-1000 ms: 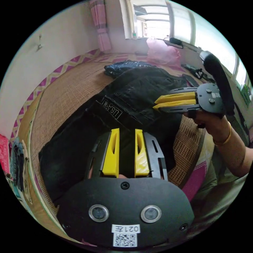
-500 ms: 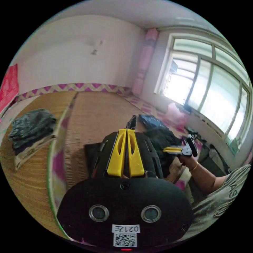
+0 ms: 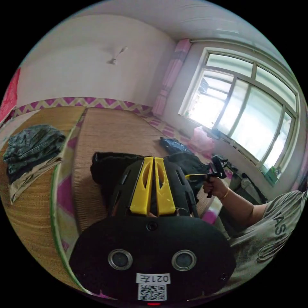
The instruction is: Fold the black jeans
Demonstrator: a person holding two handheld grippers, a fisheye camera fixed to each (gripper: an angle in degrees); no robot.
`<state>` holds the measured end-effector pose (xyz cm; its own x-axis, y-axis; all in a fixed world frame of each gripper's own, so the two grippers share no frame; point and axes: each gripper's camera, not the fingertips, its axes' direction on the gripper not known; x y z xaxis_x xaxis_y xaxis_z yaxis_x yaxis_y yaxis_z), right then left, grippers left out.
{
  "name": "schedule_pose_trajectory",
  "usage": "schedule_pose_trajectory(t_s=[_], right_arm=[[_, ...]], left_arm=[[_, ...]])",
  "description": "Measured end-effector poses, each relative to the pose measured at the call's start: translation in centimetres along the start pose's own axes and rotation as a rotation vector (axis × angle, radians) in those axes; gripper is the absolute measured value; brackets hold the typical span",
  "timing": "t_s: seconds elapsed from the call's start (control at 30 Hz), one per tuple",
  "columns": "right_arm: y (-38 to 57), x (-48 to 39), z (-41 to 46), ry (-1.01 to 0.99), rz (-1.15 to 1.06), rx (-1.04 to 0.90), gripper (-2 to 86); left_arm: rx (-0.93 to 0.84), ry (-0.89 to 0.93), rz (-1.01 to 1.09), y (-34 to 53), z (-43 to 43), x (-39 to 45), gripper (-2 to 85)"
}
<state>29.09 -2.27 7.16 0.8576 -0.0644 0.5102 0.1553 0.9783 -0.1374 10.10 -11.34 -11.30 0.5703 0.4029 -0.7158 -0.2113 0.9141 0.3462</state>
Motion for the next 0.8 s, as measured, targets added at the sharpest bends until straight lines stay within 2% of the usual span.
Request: schedule_pose_trajectory(t_s=[0.1, 0.17, 0.23, 0.43, 0.67, 0.8], right_arm=[[0.0, 1.1, 0.7, 0.047, 0.027, -0.011, 10.2], [-0.1, 1.8, 0.7, 0.069, 0.024, -0.016, 5.6], [0.1, 3.6, 0.0, -0.009, 0.063, 0.008, 1.7], [0.4, 7.8, -2.1, -0.274, 0.121, 0.058, -0.2], [0.6, 11.4, -2.6, -0.381, 0.156, 0.059, -0.3], [0.9, 13.4, -3.1, -0.426, 0.171, 0.069, -0.4]], left_arm=[[-0.013, 0.058, 0.03, -1.4, 2.6, 2.0, -1.0], [-0.033, 0.084, 0.058, -2.1, 4.3, 3.1, -1.0], [-0.096, 0.1, 0.084, -2.4, 7.1, 4.3, -1.0], [-0.244, 0.087, 0.094, 0.7, 13.6, 4.8, -0.9], [-0.181, 0.162, 0.038, 2.4, 13.4, 3.4, -0.5], [-0.134, 0.226, 0.042, 3.2, 11.4, 2.1, 2.7]])
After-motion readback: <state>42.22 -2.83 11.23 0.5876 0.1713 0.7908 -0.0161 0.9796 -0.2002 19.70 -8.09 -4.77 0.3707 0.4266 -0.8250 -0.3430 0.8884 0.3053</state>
